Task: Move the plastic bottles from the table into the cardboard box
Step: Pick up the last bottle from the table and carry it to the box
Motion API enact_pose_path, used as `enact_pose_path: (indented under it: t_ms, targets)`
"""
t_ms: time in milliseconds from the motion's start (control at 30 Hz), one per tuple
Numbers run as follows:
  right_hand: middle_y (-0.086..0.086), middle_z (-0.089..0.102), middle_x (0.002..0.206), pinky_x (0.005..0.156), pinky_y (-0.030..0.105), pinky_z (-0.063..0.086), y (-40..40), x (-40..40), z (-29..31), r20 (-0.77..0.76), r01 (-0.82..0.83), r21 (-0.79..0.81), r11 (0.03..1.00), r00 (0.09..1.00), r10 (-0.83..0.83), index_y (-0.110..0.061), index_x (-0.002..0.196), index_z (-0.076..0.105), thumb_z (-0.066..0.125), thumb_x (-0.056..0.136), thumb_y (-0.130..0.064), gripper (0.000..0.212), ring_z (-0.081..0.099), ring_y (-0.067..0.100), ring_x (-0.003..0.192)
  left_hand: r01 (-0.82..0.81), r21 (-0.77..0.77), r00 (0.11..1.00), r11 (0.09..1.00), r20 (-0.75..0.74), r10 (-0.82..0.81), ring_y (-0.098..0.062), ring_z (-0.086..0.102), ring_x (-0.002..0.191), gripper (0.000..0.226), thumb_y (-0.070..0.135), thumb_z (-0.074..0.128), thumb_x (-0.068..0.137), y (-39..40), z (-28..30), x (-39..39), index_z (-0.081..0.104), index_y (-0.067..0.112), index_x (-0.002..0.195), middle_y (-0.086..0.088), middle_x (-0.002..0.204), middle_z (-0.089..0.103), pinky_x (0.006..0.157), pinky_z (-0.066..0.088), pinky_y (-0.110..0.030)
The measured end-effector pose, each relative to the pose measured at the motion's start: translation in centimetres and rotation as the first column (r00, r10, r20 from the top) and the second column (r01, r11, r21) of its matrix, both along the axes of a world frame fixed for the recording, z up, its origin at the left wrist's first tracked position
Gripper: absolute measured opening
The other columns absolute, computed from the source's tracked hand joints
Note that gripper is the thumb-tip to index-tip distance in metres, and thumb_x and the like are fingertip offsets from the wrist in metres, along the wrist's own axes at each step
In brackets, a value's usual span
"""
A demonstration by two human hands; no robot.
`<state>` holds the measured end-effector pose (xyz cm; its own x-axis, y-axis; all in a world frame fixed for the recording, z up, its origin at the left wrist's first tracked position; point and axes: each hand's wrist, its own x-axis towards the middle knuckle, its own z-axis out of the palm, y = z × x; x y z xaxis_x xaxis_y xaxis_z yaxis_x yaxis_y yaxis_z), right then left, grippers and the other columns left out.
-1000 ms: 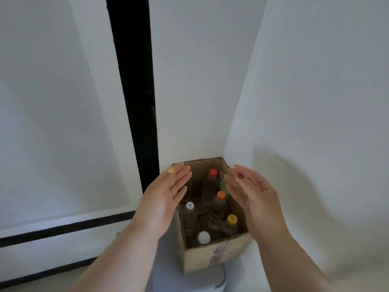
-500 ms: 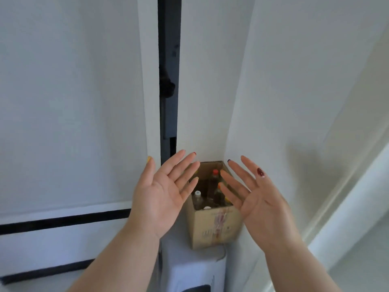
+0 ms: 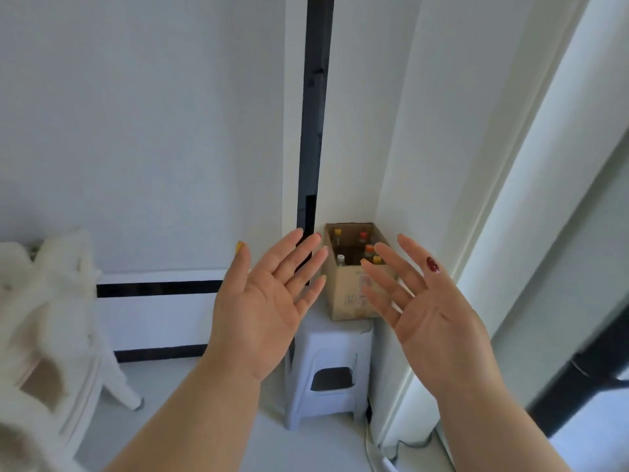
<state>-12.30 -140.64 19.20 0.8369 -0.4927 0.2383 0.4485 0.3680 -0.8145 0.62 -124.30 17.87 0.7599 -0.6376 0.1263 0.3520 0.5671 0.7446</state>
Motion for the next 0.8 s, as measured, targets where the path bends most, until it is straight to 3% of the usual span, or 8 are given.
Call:
enact_pose_path:
  t_ms: [267, 600, 800]
  targets:
    - [0.010, 0.061, 0.139, 0.094, 0.043, 0.054, 14.0, -7.6, -0.4, 0.053, -0.028, -0.022, 0.999, 0.998, 0.029, -0.017, 0.142, 0.050, 0.050, 0.092, -0.031, 0.052, 0.061, 0.034, 0.123, -0.017, -0.031, 0.999, 0.999, 0.027, 0.018, -0.026, 0.053, 0.136, 0.071, 0.063, 0.035, 0.094, 14.8, -0.1, -7.6, 0.058, 0.014, 0.140, -0.009, 0.147, 0.058, 0.112, 0.034, -0.048]
    - [0.010, 0.062, 0.138, 0.099, 0.048, 0.051, 36.7, -20.1, -2.9, 0.082, 0.050, 0.024, 0.998, 0.995, -0.052, -0.016, 0.142, 0.049, 0.052, 0.093, -0.032, 0.052, 0.060, 0.033, 0.124, 0.057, -0.032, 0.998, 0.998, 0.030, -0.056, -0.025, 0.054, 0.136, 0.070, 0.062, 0.030, 0.097, 36.0, -2.9, -19.9, 0.056, 0.015, 0.142, -0.007, 0.147, 0.058, 0.111, 0.036, -0.048]
    - [0.009, 0.064, 0.136, 0.099, 0.050, 0.050, 46.2, -27.0, -2.0, 0.042, 0.061, 0.041, 0.997, 0.997, -0.063, -0.017, 0.137, 0.055, 0.056, 0.089, -0.030, 0.050, 0.062, 0.035, 0.122, 0.076, -0.029, 0.997, 0.997, 0.010, -0.075, -0.025, 0.052, 0.137, 0.070, 0.062, 0.030, 0.096, 44.7, -1.7, -26.3, 0.055, 0.016, 0.142, -0.007, 0.148, 0.057, 0.109, 0.036, -0.047]
